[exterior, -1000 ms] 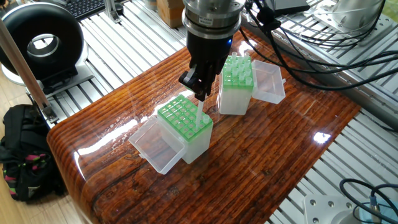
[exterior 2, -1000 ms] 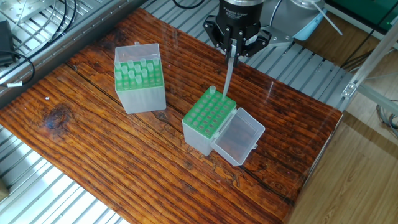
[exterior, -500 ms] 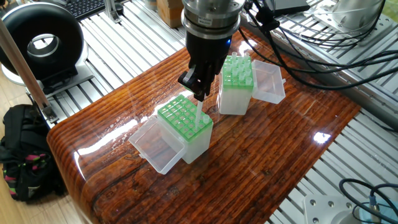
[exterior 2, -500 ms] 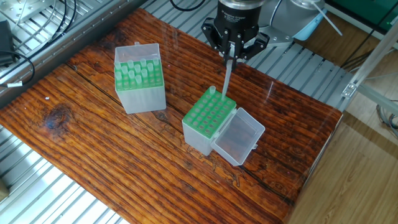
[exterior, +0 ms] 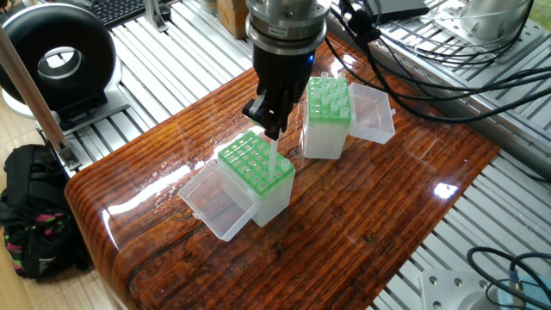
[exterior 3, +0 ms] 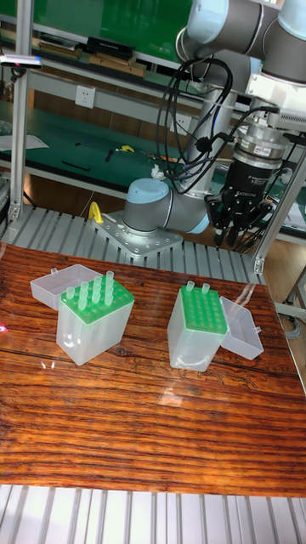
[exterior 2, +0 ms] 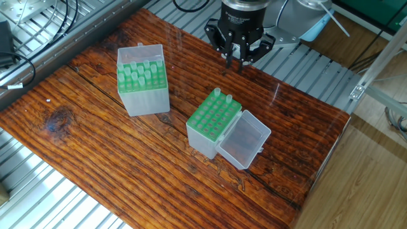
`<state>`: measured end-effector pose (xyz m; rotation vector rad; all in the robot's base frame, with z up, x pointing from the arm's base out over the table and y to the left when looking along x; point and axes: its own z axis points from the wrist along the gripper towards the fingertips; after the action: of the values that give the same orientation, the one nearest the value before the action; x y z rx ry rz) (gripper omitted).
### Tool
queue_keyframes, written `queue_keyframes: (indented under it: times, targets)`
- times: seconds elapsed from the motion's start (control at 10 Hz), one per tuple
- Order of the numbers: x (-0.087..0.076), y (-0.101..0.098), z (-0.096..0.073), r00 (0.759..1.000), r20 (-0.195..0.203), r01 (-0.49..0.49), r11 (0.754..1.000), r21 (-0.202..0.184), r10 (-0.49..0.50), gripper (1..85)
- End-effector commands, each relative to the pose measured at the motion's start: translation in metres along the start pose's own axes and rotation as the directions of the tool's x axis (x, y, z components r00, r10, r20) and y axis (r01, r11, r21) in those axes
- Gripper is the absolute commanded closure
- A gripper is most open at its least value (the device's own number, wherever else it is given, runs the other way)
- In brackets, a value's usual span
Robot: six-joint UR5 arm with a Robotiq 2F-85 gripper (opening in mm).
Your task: Transfer all large pipette tips from one holder to another
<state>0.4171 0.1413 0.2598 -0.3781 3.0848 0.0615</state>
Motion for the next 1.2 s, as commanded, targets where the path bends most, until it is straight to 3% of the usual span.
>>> queue_keyframes:
  times: [0.0, 0.3, 0.7, 0.9, 1.1]
  targets:
    - [-0.001, 0.0, -0.003, 1.0, 0.001, 0.005, 1.0, -0.011, -0.005, 56.3]
    - [-0.007, -0.034, -0.003, 0.998, 0.004, 0.066, 0.998, 0.025, -0.066, 59.3]
    - [-0.033, -0.104, 0.024, 0.982, 0.037, 0.18, 0.982, 0.063, -0.183, 59.3]
    - [-0.053, -0.137, 0.039, 0.969, 0.056, 0.236, 0.967, 0.101, -0.242, 60.3]
    - [-0.059, -0.144, 0.048, 0.961, 0.074, 0.258, 0.962, 0.091, -0.265, 59.3]
